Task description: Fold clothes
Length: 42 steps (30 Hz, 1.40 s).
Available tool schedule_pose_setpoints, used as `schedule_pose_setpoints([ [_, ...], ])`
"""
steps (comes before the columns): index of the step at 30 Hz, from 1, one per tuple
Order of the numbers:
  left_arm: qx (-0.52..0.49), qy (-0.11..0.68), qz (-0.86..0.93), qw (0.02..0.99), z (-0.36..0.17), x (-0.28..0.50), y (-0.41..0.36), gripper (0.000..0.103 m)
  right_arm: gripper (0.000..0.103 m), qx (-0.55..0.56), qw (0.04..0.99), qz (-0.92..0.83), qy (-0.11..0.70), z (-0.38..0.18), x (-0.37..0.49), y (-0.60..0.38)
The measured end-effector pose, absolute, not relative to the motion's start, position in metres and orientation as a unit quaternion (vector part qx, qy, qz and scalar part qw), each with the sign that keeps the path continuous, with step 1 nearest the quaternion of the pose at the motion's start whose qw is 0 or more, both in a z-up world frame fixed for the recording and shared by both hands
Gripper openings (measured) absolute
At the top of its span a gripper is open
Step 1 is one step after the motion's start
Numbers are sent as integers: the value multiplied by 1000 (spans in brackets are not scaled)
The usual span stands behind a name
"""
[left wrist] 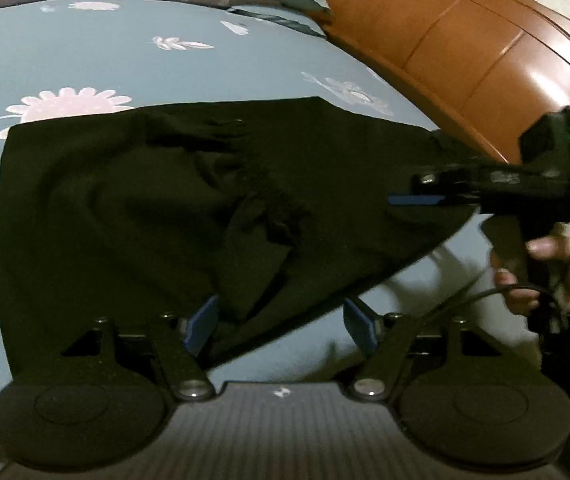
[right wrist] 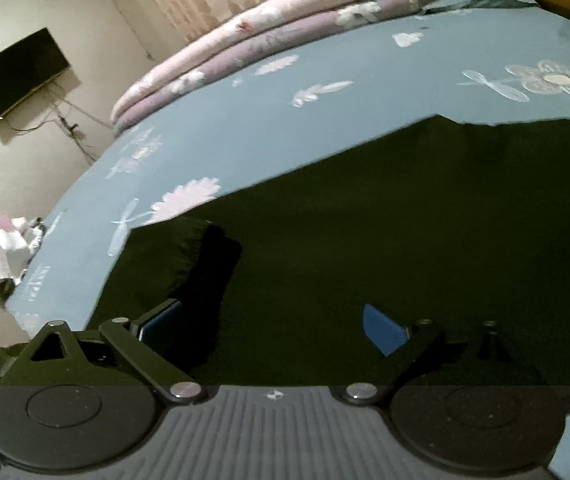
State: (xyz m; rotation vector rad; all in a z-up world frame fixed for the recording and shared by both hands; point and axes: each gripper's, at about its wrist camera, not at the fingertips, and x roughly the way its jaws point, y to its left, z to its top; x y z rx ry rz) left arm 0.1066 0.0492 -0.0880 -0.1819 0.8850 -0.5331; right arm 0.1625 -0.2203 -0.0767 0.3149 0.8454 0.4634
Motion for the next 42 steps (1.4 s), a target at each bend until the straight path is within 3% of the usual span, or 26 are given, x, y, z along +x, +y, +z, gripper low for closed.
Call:
schedule_pose_setpoints([
  [6,-67,389,-211,894,-67,98,68,70,103,143,873,221,411,-87,164,-218],
  [17,-115,424,-130,889,-89,107,109,70,103,145,873,225,407,-94,163,-219],
  [42,-123,399,-101,903,-75,203,149,71,103,49,888,210,406,-95,156,-195],
])
